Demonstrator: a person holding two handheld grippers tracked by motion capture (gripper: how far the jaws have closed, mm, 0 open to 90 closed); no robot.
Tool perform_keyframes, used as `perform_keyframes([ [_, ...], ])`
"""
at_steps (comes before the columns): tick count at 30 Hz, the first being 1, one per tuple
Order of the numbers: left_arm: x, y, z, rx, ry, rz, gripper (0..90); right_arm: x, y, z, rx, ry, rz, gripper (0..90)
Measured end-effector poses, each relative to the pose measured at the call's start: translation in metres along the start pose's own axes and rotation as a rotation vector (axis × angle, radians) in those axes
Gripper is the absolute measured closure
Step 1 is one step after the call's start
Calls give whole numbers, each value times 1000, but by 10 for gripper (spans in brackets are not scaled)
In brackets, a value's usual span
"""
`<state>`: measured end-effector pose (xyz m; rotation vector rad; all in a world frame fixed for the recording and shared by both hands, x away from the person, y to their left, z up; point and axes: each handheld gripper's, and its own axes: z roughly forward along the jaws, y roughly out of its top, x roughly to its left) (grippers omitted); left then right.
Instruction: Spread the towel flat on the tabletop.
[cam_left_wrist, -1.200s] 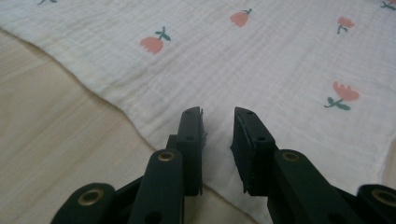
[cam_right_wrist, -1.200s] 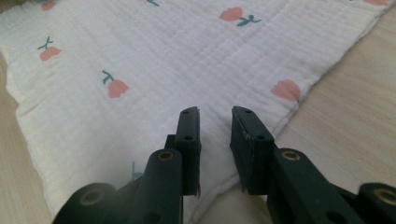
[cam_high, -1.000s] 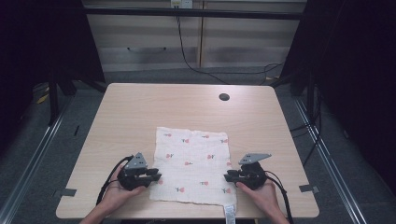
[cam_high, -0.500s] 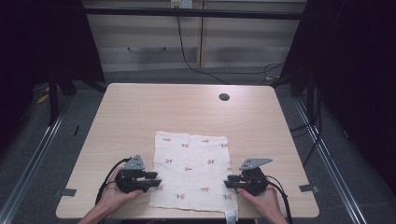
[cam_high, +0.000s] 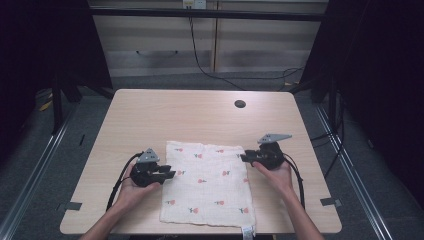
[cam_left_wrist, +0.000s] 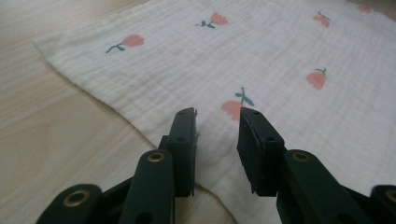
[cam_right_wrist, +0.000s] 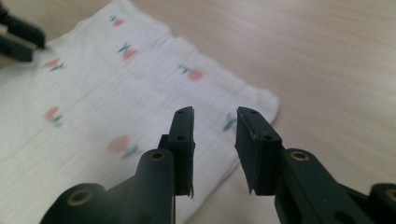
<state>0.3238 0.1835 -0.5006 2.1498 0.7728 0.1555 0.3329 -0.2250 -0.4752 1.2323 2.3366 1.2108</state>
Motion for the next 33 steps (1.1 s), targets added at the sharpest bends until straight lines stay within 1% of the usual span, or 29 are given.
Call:
perform_keyframes([
  [1, 0, -1, 1, 6, -1, 4, 669, -4, 5, 4, -3, -12, -1, 684],
  [3, 0, -2, 2, 14, -8, 2, 663, -10, 13, 14, -11, -11, 5, 692],
  [4, 1, -2, 2, 9, -13, -2, 656, -12, 15, 18, -6, -15, 3, 693],
  [5, 2, -2, 1, 6, -10, -5, 654, -14, 17, 23, -1, -22, 5, 693],
  [8, 2, -2, 2, 7, -7, -3, 655, -20, 17, 40, -1, -25, 37, 693],
  [10, 1, -2, 3, 7, -8, 3, 655, -23, 16, 47, 2, -25, 53, 693],
  [13, 0, -3, 3, 10, -6, 18, 654, -25, 13, 56, 36, -40, 47, 687],
  [15, 0, -3, 3, 7, -10, 17, 651, -26, 12, 58, 36, -40, 48, 676],
  [17, 0, -4, 3, 7, -14, 14, 652, -28, 12, 57, 28, -54, 46, 660],
  [18, 0, -4, 3, 5, -12, 17, 652, -29, 12, 57, 24, -61, 45, 651],
  [20, 0, -4, 3, 6, -6, 25, 652, -31, 11, 57, 31, -73, 40, 653],
  [21, 0, -4, 3, 8, -5, 28, 653, -31, 9, 58, 28, -69, 39, 655],
  [22, 0, -4, 3, 9, -4, 31, 653, -31, 8, 58, 21, -61, 41, 664],
  [24, -1, -4, 3, 9, 3, 33, 656, -32, 8, 58, 25, -62, 42, 749],
  [25, -1, -4, 3, 10, 6, 33, 664, -32, 8, 58, 23, -56, 51, 786],
  [27, -2, -4, 2, 10, 10, 36, 667, -33, 7, 57, 22, -49, 59, 839],
  [29, -1, -5, 2, 8, 8, 36, 670, -33, 7, 56, 13, -53, 63, 856],
  [33, 0, -7, -2, 12, 5, 39, 681, -32, 6, 51, -10, -64, 80, 863],
])
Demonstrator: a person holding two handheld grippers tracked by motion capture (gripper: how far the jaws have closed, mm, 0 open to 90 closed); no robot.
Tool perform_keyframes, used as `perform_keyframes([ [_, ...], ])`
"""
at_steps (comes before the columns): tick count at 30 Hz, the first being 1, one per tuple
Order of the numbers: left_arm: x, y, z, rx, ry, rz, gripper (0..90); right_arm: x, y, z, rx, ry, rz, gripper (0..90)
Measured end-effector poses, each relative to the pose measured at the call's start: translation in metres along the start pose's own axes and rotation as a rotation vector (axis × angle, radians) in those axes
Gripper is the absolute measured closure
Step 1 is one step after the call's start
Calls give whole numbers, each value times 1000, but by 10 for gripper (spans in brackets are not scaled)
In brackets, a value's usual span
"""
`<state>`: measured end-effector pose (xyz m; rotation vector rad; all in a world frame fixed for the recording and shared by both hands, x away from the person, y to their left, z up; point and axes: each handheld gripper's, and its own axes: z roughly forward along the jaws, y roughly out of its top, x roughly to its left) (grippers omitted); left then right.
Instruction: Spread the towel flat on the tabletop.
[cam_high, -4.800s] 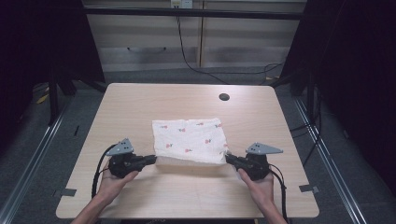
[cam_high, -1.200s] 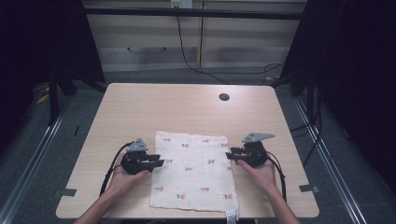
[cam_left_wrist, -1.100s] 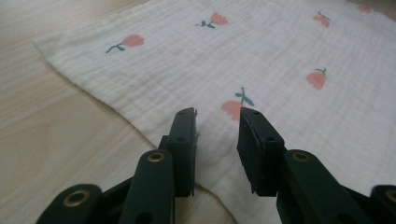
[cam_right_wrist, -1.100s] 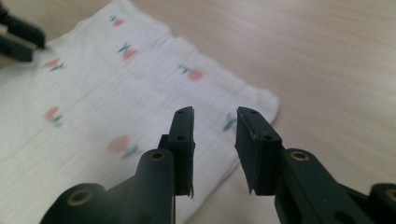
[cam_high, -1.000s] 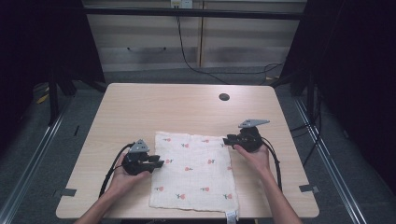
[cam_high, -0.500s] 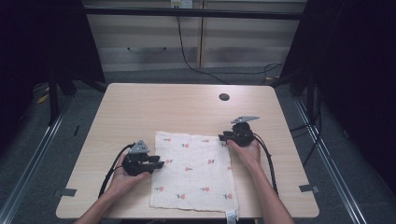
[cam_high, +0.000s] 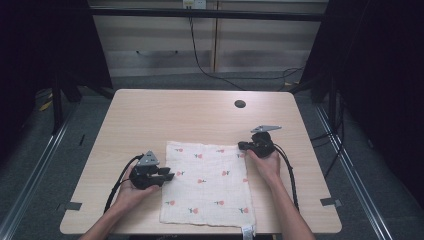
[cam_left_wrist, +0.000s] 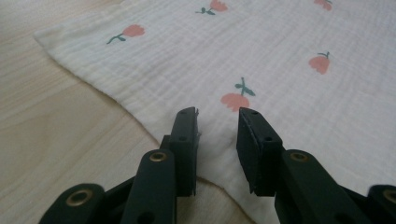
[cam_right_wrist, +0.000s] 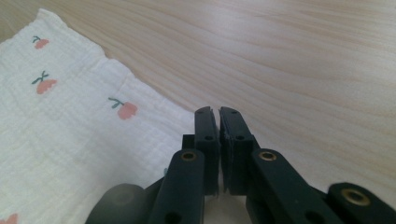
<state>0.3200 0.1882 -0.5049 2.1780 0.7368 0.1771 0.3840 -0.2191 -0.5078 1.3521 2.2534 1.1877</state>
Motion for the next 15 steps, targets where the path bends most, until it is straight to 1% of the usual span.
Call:
perform_keyframes([
  [3, 0, -2, -3, 2, 0, 10, 699, 0, -2, -3, -7, -6, 10, 864],
  [5, -1, -3, -5, 7, -3, 7, 702, 0, -1, -4, -10, -6, 8, 864],
  [7, 0, -3, -6, 13, -13, -14, 702, 1, -1, -5, -10, -2, 5, 864],
  [9, 4, 0, -8, 10, -30, -33, 672, 3, 0, -5, -13, 2, 3, 865],
  [11, 8, 4, -11, 1, -18, -41, 630, 6, -1, -4, -8, 7, 3, 865],
  [12, 11, 8, -14, -5, -5, -35, 609, 7, -1, -3, 0, 7, -1, 864],
  [13, 13, 11, -18, -40, 3, -46, 604, 9, -1, -2, 1, 9, -2, 865],
  [14, 17, 14, -21, -57, 3, -63, 602, 9, -1, -3, -3, 12, -3, 865],
  [15, 22, 18, -24, -60, 24, -68, 584, 10, 0, -4, -8, 16, -3, 865],
])
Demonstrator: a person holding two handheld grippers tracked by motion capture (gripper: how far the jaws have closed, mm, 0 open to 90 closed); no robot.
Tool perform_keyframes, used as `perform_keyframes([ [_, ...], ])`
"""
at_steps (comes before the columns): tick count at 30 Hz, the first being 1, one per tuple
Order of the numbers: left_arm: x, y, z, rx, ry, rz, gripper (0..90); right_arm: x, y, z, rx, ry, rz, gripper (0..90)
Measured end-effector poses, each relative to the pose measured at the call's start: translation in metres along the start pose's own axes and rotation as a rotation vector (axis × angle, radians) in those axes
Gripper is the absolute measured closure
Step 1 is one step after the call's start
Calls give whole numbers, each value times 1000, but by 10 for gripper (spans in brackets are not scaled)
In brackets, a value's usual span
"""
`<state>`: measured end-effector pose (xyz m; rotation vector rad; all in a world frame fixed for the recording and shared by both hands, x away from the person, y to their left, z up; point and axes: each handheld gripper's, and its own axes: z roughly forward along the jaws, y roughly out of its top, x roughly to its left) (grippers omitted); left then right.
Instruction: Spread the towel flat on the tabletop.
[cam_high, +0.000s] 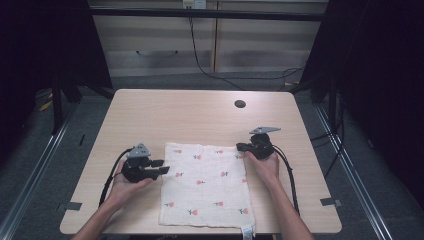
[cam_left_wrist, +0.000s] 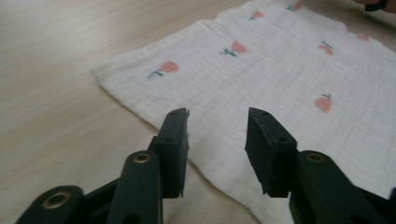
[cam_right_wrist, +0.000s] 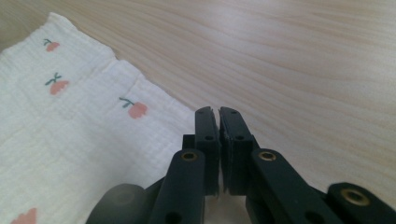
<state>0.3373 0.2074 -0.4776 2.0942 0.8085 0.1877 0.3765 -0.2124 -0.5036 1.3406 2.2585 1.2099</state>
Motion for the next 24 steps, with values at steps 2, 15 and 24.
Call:
perform_keyframes([
  [2, 9, 5, -3, -30, 18, -25, 575, 2, 2, -4, -13, 4, -3, 865],
  [15, 49, 25, 38, -29, 79, -112, 456, 2, 1, -15, -27, 9, 1, 863],
  [24, 54, 28, 65, -41, 93, -127, 552, 2, 0, -15, -28, 16, -11, 862],
])
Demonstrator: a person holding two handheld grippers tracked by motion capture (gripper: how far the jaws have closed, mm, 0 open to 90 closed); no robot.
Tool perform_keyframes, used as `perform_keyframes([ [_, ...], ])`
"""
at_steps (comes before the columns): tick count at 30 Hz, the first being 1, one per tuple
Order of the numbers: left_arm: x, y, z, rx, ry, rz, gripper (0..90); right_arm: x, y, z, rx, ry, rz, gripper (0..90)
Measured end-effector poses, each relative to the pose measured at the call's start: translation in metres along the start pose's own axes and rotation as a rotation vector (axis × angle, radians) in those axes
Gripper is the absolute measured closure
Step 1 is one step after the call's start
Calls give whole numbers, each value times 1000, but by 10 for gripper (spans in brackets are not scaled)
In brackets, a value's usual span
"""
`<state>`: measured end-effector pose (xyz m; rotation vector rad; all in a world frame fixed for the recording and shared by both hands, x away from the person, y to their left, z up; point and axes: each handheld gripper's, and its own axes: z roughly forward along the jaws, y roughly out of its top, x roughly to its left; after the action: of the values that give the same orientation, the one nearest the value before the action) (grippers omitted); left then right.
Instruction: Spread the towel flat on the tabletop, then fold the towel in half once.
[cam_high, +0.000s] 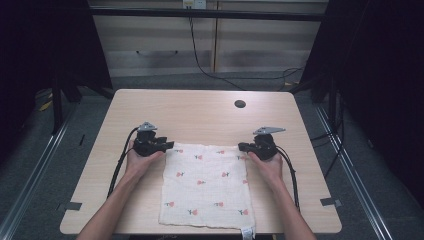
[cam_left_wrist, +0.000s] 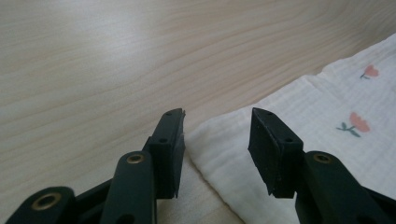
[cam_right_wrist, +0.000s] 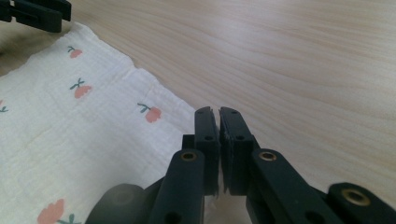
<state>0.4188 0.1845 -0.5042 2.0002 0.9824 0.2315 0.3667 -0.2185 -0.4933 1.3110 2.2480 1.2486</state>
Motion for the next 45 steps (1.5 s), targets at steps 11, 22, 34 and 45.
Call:
perform_keyframes([
  [11, 8, -2, 6, 31, 37, 28, 668, -1, -1, -1, -3, 5, -3, 861],
  [22, 0, -5, 5, 48, 4, 113, 873, -1, 0, -1, -6, 7, 8, 862],
  [34, 4, 3, -18, -29, -69, 46, 885, -5, 7, -3, -45, 38, 30, 863],
  [45, -7, 16, -44, -129, -114, 42, 885, -1, 17, -29, -130, 34, 17, 865],
])
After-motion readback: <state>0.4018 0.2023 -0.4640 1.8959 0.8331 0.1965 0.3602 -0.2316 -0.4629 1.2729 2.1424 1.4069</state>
